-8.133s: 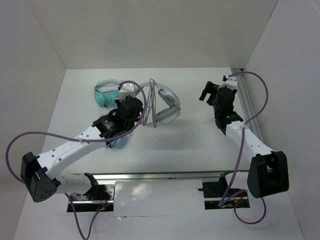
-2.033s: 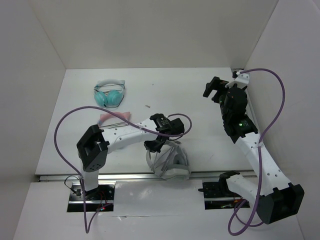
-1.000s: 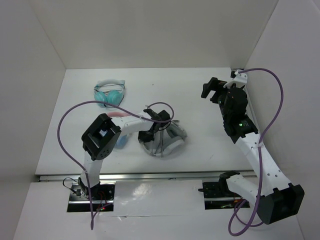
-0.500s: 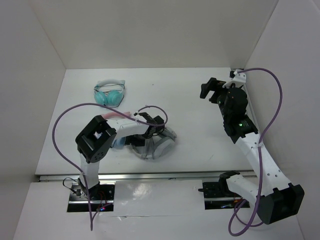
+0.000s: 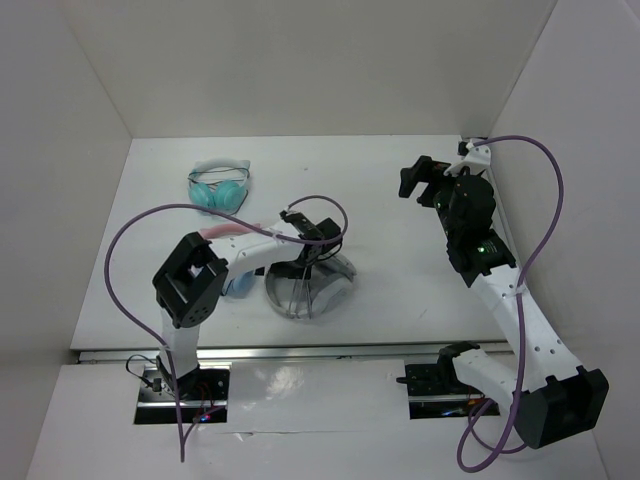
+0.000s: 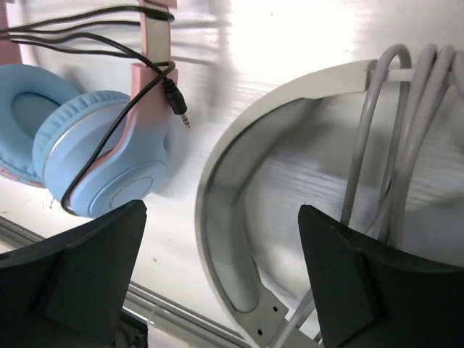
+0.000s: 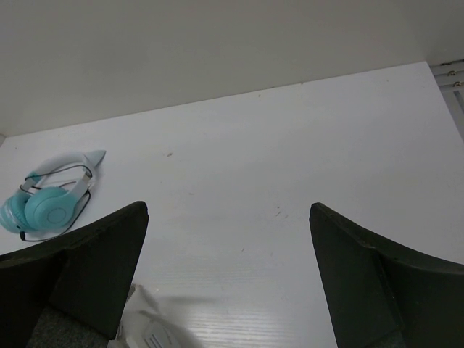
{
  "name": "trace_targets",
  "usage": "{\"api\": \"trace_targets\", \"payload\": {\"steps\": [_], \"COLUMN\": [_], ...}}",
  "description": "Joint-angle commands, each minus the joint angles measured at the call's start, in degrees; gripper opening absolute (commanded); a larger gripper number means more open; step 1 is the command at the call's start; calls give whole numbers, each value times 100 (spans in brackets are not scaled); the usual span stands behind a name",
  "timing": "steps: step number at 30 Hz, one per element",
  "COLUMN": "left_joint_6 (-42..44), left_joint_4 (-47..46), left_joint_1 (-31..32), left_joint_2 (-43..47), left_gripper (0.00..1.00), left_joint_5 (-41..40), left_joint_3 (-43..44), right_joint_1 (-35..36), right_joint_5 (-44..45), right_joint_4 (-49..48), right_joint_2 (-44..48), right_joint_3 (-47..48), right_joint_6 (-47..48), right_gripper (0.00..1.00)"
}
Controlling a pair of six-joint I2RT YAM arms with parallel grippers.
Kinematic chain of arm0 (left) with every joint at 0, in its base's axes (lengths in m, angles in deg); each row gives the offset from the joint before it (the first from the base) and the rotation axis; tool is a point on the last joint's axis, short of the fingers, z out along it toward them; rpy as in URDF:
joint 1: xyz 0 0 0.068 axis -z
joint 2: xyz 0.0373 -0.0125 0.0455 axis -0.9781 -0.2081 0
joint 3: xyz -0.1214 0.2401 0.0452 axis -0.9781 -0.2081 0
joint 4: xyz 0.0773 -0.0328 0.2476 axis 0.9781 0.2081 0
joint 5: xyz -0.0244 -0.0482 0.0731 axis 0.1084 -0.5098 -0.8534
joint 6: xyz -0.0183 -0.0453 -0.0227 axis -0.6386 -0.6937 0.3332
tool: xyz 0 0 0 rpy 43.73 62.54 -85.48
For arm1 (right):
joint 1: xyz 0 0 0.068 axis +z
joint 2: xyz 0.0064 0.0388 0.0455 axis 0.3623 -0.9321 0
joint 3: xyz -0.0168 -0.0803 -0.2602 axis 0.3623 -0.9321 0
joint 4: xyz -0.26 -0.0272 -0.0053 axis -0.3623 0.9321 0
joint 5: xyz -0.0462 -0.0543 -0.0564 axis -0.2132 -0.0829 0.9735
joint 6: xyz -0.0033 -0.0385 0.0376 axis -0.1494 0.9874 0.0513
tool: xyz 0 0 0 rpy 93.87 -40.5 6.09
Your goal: Wrap the headphones
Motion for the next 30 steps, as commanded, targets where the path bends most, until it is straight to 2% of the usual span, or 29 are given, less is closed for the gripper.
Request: {"api": "trace_targets", "payload": {"steps": [1,6,11,15,18,21,24,29,30], "left_joint_6": [-206,-891,-1208,-1209,-1147,-1147,-499,-374,-130], "left_joint_4": [486,1471,1761,1762,1762,1762,1325,1209,1104], "left_joint_1": [72,72,20,-42,-218,-288,-218,177,178], "left_joint_2": [156,305,674,1077,1298,1754,2430,3722,4272], "left_gripper": [100,100,100,100,100,100,100,100,100], "left_joint_5": [-316,-765,-958,-1090,-1151,-1213,-1153,-1336,-1232], "left_joint_3": [435,629,567,567,567,707,708,541,402], "right_joint_1": [35,35,35,35,167,325,378,378,378], "right_joint_5": [-70,-359,-764,-1299,-1370,-1371,-1371,-1520,-1573], "right_joint_4": [-189,4,460,802,1154,1418,1830,2640,2772], "right_joint_2": [28,28,-24,28,28,281,634,1135,1275], "right_joint_3": [179,354,697,1197,1435,1550,1611,1971,2033], "right_joint_6": [-31,-31,-146,-207,-260,-374,-497,-550,-498], "right_gripper": [99,99,99,99,99,99,99,99,99]}}
